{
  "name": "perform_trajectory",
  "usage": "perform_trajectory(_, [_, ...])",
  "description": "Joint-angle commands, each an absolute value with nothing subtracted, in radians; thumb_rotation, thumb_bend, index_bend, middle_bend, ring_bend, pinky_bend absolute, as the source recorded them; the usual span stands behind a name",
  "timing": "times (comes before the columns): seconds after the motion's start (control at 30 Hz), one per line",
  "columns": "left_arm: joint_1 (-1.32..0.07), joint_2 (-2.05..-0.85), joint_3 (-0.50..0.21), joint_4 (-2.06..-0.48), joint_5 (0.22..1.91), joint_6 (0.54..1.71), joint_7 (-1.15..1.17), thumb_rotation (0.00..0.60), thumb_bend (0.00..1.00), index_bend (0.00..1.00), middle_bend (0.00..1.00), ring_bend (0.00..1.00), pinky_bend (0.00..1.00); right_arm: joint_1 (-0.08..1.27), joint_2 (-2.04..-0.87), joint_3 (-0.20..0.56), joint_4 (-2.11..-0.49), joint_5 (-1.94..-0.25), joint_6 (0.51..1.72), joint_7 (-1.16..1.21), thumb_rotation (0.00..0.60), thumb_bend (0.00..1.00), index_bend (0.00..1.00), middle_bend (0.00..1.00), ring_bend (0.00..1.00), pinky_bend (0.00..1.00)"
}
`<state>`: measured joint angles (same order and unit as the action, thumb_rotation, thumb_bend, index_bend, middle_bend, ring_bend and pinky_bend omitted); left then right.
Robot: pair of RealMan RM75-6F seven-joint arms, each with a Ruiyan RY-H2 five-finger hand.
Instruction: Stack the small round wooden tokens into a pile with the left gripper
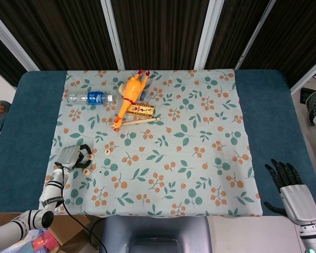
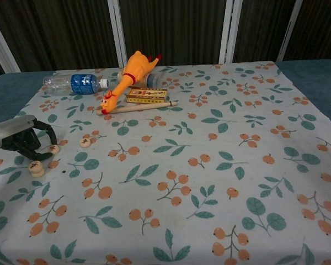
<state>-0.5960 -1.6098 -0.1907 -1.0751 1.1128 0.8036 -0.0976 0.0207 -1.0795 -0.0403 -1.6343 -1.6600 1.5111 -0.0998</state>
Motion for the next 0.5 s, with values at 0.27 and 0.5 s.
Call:
perform_trajectory(0.27, [-0.565,-1.522,-0.221,-1.210,1.165,0.897,-0.169,0.600,0.37,0.53,1.00,1.00,1.00,0.022,-1.081,-0.040,-1.634,-1.658,1.507,-0.102,0.600,0.13,0.00,0.00,0.00,0.00])
perform_trajectory(0.5, [-0.489,-1.395,-0.182,-1.400,1.225,0.963,-0.244,0.600,0.37,0.52,1.00,1.00,1.00,0.024,-1.083,-0.040,-1.635,-1.657,1.503,-0.108,0.600,0.13,0.00,0.00,0.00,0.00])
